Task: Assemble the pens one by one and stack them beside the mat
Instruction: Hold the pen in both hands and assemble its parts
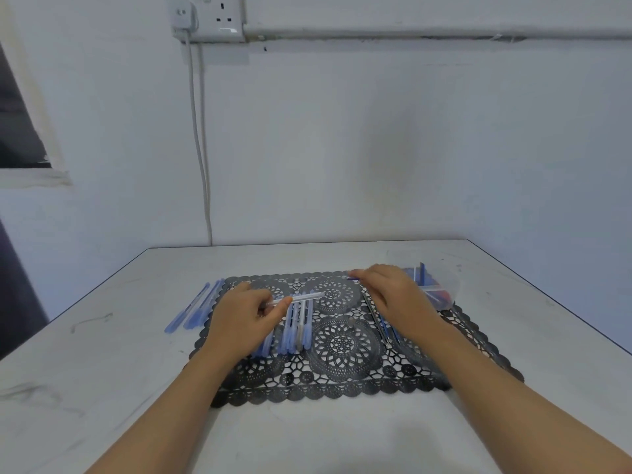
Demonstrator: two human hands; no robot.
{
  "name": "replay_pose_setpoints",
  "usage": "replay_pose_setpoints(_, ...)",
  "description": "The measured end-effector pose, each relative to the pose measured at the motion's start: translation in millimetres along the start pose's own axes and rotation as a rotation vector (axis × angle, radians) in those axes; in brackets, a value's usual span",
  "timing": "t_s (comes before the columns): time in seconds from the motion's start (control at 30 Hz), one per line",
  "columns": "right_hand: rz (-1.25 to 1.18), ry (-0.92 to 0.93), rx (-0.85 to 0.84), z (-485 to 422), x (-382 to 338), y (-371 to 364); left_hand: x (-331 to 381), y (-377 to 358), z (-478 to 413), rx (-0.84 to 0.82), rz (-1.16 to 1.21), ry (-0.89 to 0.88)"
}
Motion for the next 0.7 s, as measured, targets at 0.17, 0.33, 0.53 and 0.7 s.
replay_pose_setpoints(0.17,0.188,0.087,-0.063,1,-5,-5,-1,1,0,0.004,-0.009,0.014)
replay_pose_setpoints(0.33,0.220,0.065,-0.137,3,-5,-14,0,2,0,0.009,-0.010,0.009)
replay_pose_setpoints(0.53,0.238,0.076,-0.130,5,-11,-21,1,1,-1,0.022,0.000,0.009)
replay_pose_setpoints(0.7,0.201,0.082,-0.102,6,-11,-23,1,1,-1,0.006,0.020,0.001)
Point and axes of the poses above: each hand's wrist, its own z-axis away from the middle knuckle, its own y-axis out of the back of the hand, x = y × z, the point moved 2 cm from there along -z, towards the middle knuckle, and after that the axes turned 14 degrees about -y, right-handed, at the moved point
